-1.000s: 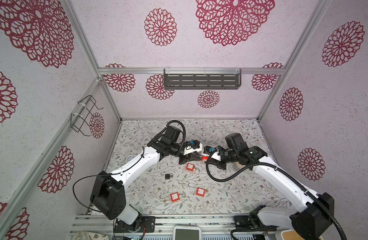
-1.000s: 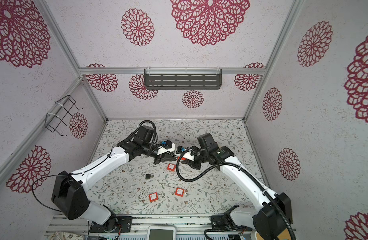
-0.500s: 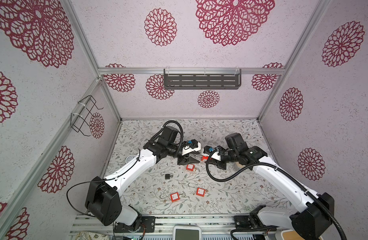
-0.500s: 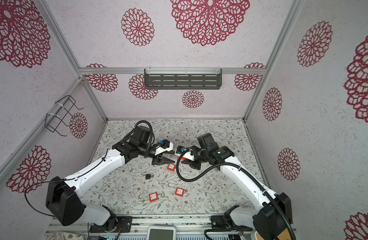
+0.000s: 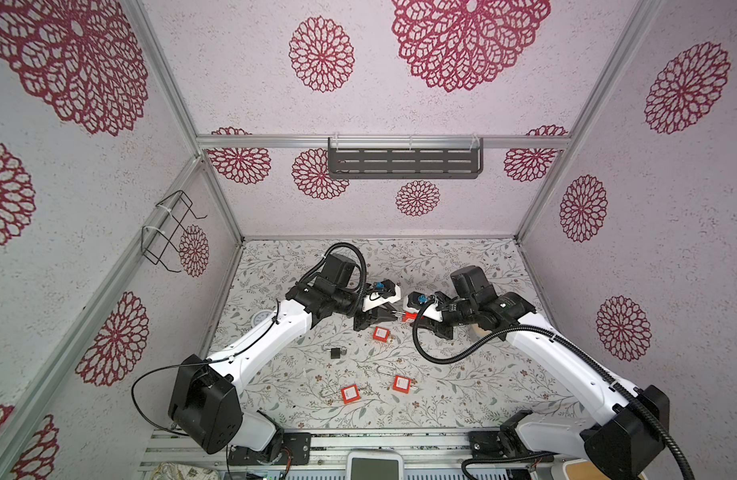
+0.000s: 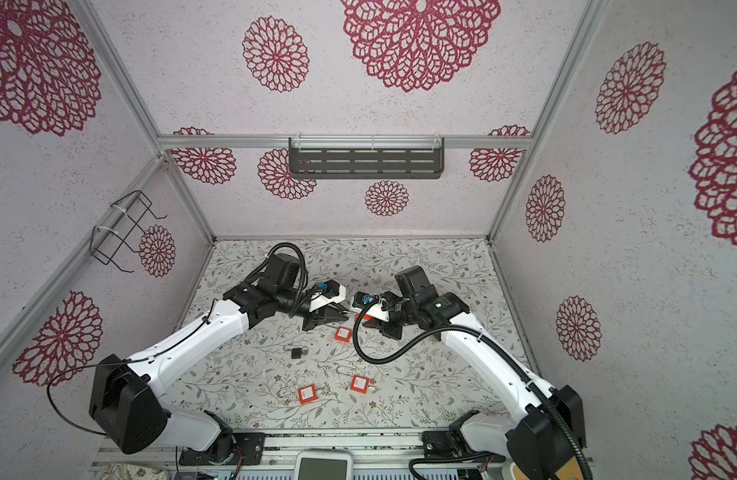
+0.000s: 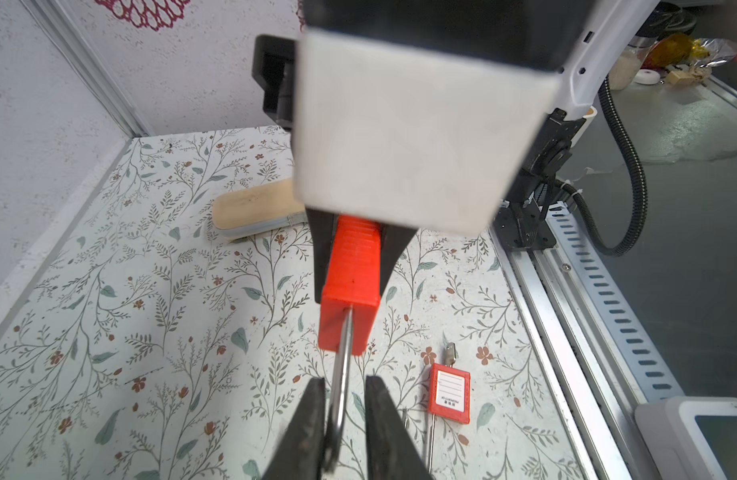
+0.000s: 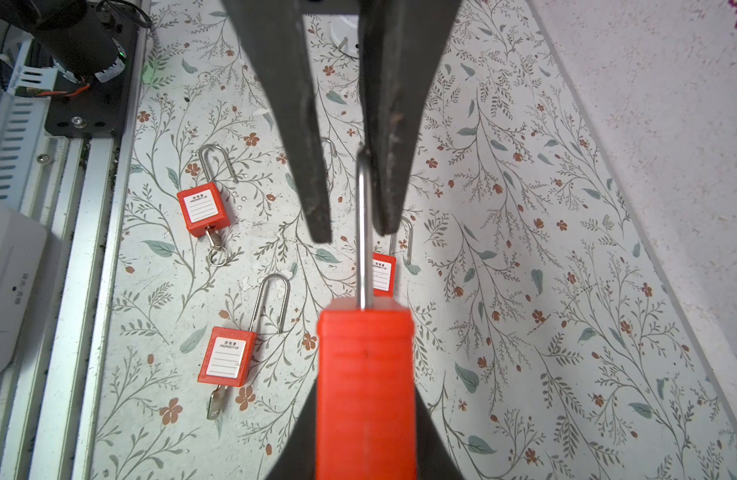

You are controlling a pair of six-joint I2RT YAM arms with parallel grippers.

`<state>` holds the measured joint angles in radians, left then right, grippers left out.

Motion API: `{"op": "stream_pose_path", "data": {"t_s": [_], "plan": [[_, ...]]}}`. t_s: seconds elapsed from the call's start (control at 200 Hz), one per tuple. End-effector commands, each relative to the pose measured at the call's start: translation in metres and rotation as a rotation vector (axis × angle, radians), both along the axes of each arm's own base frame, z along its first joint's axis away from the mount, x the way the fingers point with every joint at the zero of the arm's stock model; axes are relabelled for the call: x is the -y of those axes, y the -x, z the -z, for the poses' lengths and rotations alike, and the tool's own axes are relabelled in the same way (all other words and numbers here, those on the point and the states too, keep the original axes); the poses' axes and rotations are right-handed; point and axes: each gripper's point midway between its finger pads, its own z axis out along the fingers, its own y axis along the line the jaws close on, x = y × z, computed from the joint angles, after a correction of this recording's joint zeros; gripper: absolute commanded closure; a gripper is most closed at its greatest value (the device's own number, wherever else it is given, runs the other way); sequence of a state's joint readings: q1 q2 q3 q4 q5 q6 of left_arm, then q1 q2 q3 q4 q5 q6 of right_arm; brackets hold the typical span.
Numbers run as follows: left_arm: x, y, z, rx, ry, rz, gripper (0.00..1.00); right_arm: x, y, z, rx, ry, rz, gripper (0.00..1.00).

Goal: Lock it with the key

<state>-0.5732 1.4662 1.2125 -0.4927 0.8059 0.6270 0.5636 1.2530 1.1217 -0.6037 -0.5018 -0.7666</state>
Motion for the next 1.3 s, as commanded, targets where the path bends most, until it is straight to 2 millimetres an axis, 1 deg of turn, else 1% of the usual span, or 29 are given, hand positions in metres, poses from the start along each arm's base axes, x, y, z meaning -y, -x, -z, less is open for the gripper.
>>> {"op": "stream_pose_path", "data": {"t_s": [0.0,0.14,0.215,0.415,0.525,0.565,0.59,0.63,0.64,0.645,0.65,0.675,0.721,0.751,0.776,0.846,0.961,0.996,1.086,1.196,1.291], "plan": [[0.003,0.001,-0.008,-0.011,0.024,0.023,0.84,-0.001,0.000,-0.022,0.053,-0.049,-0.004,0.93],[0.005,0.002,-0.007,-0.026,0.028,0.033,0.92,-0.002,-0.002,-0.025,0.064,-0.054,-0.004,0.93],[0.005,0.002,-0.006,-0.033,0.028,0.035,0.94,-0.003,-0.002,-0.026,0.064,-0.056,-0.006,0.93],[0.009,0.006,-0.005,-0.070,0.047,0.057,0.99,-0.008,-0.004,-0.031,0.056,-0.077,-0.015,0.92],[0.010,0.007,-0.002,-0.090,0.058,0.062,1.00,-0.010,-0.005,-0.033,0.051,-0.086,-0.018,0.88],[0.010,0.007,-0.002,-0.090,0.065,0.059,1.00,-0.010,-0.006,-0.033,0.051,-0.083,-0.014,0.84],[0.010,0.007,-0.003,-0.087,0.073,0.056,1.00,-0.009,-0.006,-0.035,0.054,-0.084,-0.009,0.78],[0.008,0.006,-0.004,-0.085,0.088,0.048,1.00,-0.007,-0.007,-0.036,0.062,-0.082,0.004,0.63],[0.008,0.005,-0.005,-0.084,0.094,0.046,1.00,-0.007,-0.007,-0.037,0.066,-0.082,0.006,0.58],[0.008,0.005,-0.006,-0.083,0.097,0.045,1.00,-0.006,-0.007,-0.038,0.068,-0.081,0.010,0.53],[0.007,0.005,-0.006,-0.084,0.098,0.043,1.00,-0.006,-0.007,-0.038,0.068,-0.081,0.010,0.53],[0.007,0.003,-0.009,-0.080,0.114,0.037,1.00,-0.004,-0.006,-0.039,0.075,-0.079,0.020,0.43],[0.006,0.001,-0.016,-0.072,0.138,0.034,1.00,0.002,-0.004,-0.043,0.087,-0.076,0.044,0.30],[0.005,0.001,-0.021,-0.064,0.148,0.035,1.00,0.006,-0.002,-0.046,0.092,-0.075,0.058,0.24],[0.004,0.000,-0.024,-0.060,0.154,0.036,1.00,0.009,0.001,-0.049,0.094,-0.075,0.070,0.22],[0.002,-0.002,-0.029,-0.058,0.170,0.038,1.00,0.017,0.008,-0.056,0.090,-0.072,0.102,0.17],[0.000,-0.005,-0.030,-0.066,0.208,0.038,1.00,0.037,0.019,-0.061,0.070,-0.033,0.164,0.17],[-0.001,-0.004,-0.028,-0.061,0.210,0.039,1.00,0.044,0.021,-0.061,0.056,-0.021,0.190,0.21],[-0.002,0.000,-0.027,-0.050,0.215,0.045,1.00,0.054,0.027,-0.062,0.002,-0.023,0.223,0.28],[-0.006,0.004,-0.027,-0.030,0.205,0.049,1.00,0.055,0.032,-0.061,-0.045,-0.018,0.228,0.36],[-0.009,0.009,-0.026,-0.015,0.191,0.053,1.00,0.054,0.031,-0.060,-0.066,-0.016,0.232,0.41]]}}
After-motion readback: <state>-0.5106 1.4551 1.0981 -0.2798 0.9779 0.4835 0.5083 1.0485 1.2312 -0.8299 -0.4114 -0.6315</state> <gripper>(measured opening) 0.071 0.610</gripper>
